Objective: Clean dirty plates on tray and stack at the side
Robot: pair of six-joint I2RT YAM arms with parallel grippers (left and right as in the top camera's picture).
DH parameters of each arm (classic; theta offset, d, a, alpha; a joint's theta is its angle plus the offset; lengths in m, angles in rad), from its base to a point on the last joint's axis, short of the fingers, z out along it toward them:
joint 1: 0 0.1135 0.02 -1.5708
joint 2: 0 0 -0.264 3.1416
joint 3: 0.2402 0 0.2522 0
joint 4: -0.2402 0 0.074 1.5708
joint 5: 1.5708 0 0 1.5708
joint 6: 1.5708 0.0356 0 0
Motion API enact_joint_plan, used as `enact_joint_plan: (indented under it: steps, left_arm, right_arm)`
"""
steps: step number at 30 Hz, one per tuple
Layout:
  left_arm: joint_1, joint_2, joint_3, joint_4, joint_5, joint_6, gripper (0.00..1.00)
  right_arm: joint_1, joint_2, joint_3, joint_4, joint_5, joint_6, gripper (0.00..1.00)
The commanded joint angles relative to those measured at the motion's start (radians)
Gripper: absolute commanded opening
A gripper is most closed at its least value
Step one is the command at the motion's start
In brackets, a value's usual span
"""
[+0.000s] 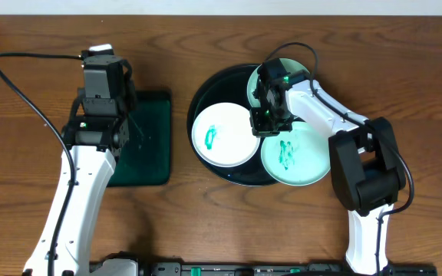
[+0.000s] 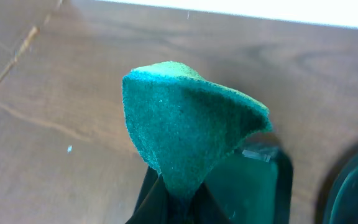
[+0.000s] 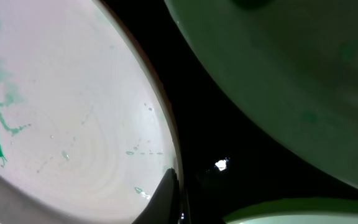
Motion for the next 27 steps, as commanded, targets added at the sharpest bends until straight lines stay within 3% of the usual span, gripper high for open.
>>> enact_joint_plan:
  steps: [1,8,17,27]
  left_arm:
    - [0.002,0.019,0.007,-0.062,-0.017,-0.034,0.07]
    - [0.002,0.12,0.007,-0.262,0.027,-0.237,0.07]
    - [0.005,0.212,0.007,-0.235,0.105,-0.269,0.07]
    - [0.085,0.236,0.008,-0.282,0.296,-0.312,0.07]
  right_arm:
    - [0.017,0.016,0.012,-0.003,-0.028,-0.026,0.01]
    - [0.017,0.016,0.012,-0.003,-0.028,-0.026,0.01]
    - [0.017,0.016,0.012,-0.01,-0.028,-0.027,0.01]
    - [0.017,0.016,0.012,-0.01,-0.028,-0.026,0.01]
